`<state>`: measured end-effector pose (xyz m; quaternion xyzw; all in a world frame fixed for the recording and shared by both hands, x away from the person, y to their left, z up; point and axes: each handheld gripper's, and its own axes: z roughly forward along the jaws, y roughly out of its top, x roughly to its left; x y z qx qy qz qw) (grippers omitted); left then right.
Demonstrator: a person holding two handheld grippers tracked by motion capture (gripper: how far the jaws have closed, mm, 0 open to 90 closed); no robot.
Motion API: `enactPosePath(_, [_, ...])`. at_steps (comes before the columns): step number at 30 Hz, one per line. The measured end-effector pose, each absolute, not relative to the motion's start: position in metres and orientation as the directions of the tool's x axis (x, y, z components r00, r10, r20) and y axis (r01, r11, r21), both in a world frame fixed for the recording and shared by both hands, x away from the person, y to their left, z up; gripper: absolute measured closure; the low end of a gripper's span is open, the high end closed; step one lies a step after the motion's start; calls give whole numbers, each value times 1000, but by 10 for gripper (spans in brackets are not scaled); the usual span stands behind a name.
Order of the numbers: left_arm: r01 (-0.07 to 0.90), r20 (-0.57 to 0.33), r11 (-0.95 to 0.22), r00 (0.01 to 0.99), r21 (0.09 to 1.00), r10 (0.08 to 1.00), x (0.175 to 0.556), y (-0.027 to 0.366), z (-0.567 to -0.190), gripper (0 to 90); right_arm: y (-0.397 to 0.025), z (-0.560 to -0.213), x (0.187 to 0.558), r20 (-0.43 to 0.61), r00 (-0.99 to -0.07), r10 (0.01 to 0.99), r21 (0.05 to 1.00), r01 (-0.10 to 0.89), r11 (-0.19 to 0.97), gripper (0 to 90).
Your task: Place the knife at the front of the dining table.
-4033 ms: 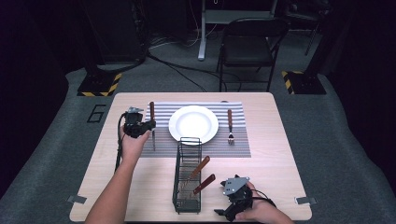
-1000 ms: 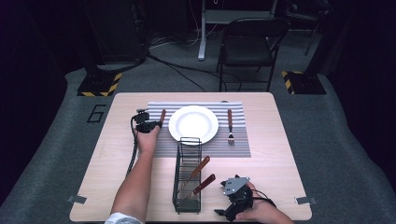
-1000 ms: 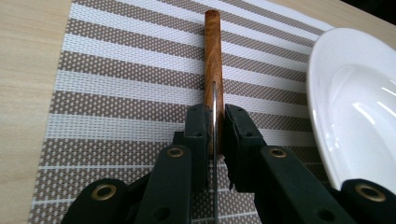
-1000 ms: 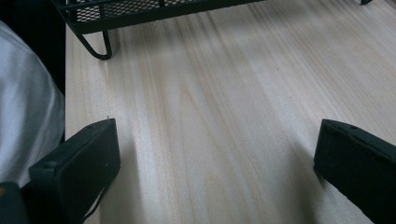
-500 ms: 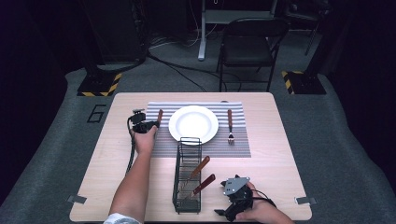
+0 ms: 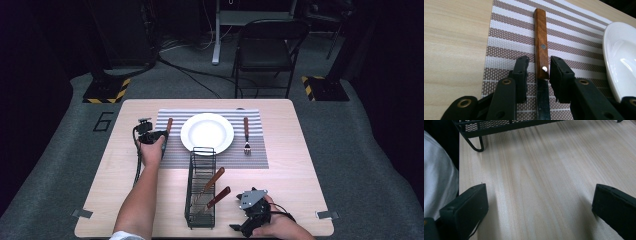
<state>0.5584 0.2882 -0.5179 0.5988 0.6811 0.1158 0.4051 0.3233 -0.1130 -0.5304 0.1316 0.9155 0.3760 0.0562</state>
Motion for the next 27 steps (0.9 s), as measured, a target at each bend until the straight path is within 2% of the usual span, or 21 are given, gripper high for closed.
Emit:
enactPosePath(5, [725, -398, 240, 51, 646, 916, 552, 293, -513, 632, -113, -531, 324, -9, -959, 282, 706, 194, 681, 0])
enactPosePath(8, [718, -370, 195, 94, 668, 924, 548, 295, -507, 621, -113, -530, 324, -7, -960, 280, 706, 193, 681, 0])
enactPosePath(27, [650, -330, 111, 225, 752, 917, 513, 300, -468, 562, -113, -531, 325, -13, -960, 280, 706, 189, 682, 0])
